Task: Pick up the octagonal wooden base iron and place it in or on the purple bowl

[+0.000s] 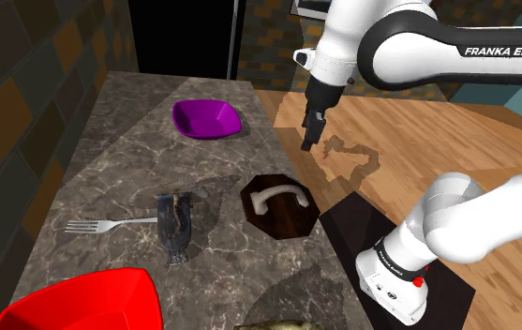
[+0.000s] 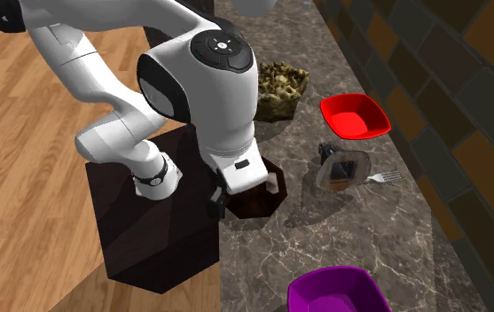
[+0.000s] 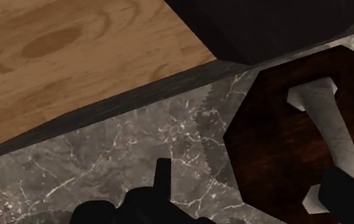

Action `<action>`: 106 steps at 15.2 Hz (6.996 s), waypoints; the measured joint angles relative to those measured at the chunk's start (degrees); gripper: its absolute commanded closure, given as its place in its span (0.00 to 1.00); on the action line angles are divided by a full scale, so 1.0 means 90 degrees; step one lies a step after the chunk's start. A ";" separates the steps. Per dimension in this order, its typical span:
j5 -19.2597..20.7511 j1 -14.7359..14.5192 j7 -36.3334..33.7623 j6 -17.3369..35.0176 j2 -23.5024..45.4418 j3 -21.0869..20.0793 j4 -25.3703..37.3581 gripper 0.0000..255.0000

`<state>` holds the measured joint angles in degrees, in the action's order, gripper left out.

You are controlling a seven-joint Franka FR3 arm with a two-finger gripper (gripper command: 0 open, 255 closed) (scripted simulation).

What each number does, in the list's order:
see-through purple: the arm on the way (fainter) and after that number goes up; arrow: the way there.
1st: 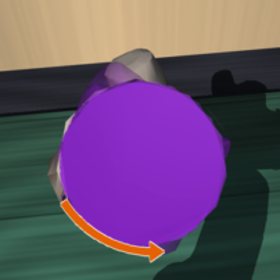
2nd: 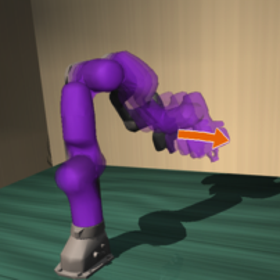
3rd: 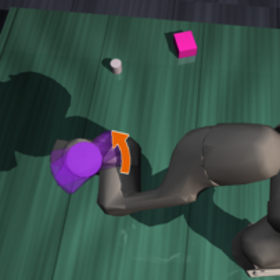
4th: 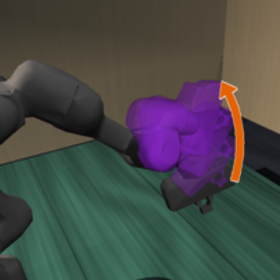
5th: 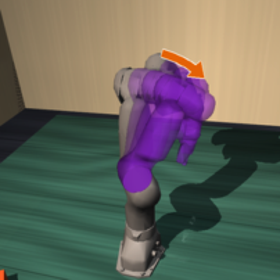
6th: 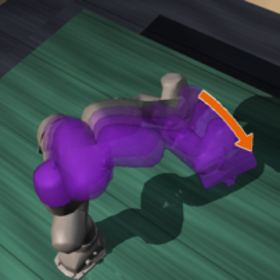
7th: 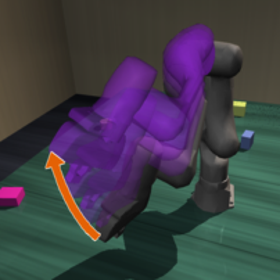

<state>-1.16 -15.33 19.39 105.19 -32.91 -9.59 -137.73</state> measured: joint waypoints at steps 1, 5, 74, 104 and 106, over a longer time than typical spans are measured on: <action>-0.0048 -0.0105 0.0116 0.0076 0.0088 -0.0049 -0.0017 0.00; -0.0281 -0.0562 0.0548 0.0446 0.0276 -0.0274 -0.0321 0.00; 0.0229 -0.0497 0.1921 -0.0580 0.3323 0.0076 0.3552 1.00; 0.0679 -0.0210 0.2616 -0.1139 0.7469 0.0424 0.8250 1.00; 0.0679 -0.0198 0.2623 -0.1060 0.7459 0.0426 0.8162 1.00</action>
<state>4.95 -17.11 43.00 95.65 34.23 -5.76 -64.27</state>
